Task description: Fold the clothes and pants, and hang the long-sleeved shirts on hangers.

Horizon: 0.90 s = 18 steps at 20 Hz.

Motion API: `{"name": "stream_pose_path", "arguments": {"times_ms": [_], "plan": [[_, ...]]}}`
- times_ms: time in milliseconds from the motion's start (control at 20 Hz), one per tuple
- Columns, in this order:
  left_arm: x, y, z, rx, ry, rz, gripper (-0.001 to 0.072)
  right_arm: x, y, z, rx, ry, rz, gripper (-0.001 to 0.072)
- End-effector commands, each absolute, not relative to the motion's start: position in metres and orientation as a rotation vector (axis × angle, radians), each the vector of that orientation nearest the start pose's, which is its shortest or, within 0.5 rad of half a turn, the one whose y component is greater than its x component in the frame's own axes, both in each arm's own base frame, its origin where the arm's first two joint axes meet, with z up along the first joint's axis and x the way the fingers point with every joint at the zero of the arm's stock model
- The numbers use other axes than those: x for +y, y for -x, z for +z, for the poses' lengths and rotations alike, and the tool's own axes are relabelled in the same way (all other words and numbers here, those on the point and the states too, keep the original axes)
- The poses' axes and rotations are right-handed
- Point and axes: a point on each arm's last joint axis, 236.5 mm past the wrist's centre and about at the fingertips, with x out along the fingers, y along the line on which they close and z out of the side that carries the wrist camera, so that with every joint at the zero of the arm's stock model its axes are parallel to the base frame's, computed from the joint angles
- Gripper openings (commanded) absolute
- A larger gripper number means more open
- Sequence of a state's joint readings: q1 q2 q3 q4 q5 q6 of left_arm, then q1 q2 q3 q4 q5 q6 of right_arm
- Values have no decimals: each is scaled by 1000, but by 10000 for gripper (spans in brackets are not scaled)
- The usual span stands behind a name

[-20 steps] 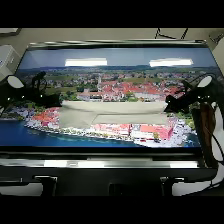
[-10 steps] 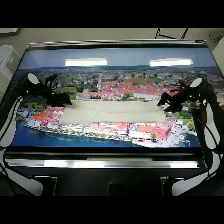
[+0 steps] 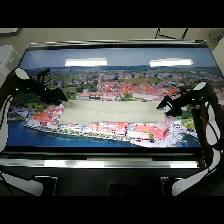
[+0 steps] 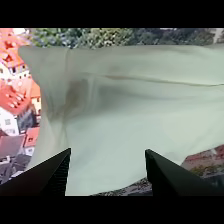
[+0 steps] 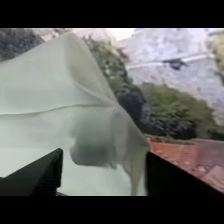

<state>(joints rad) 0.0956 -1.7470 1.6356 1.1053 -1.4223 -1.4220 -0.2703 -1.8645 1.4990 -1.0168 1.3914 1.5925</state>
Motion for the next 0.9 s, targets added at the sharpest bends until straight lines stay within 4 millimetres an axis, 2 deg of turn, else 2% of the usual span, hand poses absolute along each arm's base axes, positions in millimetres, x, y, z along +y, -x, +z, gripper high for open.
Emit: {"name": "stream_pose_path", "arguments": {"times_ms": [0, 50, 100, 150, 200, 250, 300, 350, 450, 550, 700, 800, 850], "plan": [[-89, -454, 12, 1391, 419, -425, 519, 37, -433, -104, 1625, -821, 161, 434], [-99, -454, 16, 1384, 431, -458, 518, 43, -436, -101, 1607, -793, 194, 199], [-111, -454, 19, 1375, 436, -486, 515, 47, -439, -93, 1584, -796, 227, 42], [-123, -456, 21, 1362, 432, -503, 487, 51, -443, -81, 1553, -799, 258, 39], [-137, -459, 21, 1344, 422, -519, 383, 55, -448, -63, 1509, -794, 289, 38], [-156, -463, 21, 1319, 414, -538, 234, 61, -452, -40, 1461, -791, 327, 37], [-181, -469, 21, 1285, 410, -566, 117, 69, -454, -16, 1412, -790, 363, 37], [-208, -473, 17, 1256, 406, -588, 106, 78, -453, 12, 1365, -781, 402, 37], [-266, -471, -3, 1249, 409, -611, 96, 96, -446, 63, 1280, -736, 465, 38], [-315, -450, -35, 1326, 423, -615, 96, 118, -424, 108, 1238, -683, 537, 39], [-372, -414, -72, 1418, 438, -619, 78, 149, -388, 160, 1192, -619, 609, 39], [-410, -398, -79, 1437, 522, -624, 76, 162, -372, 183, 1165, -614, 624, 39], [-433, -394, -77, 1420, 589, -636, 23, 168, -364, 192, 1161, -619, 629, 39]]}}
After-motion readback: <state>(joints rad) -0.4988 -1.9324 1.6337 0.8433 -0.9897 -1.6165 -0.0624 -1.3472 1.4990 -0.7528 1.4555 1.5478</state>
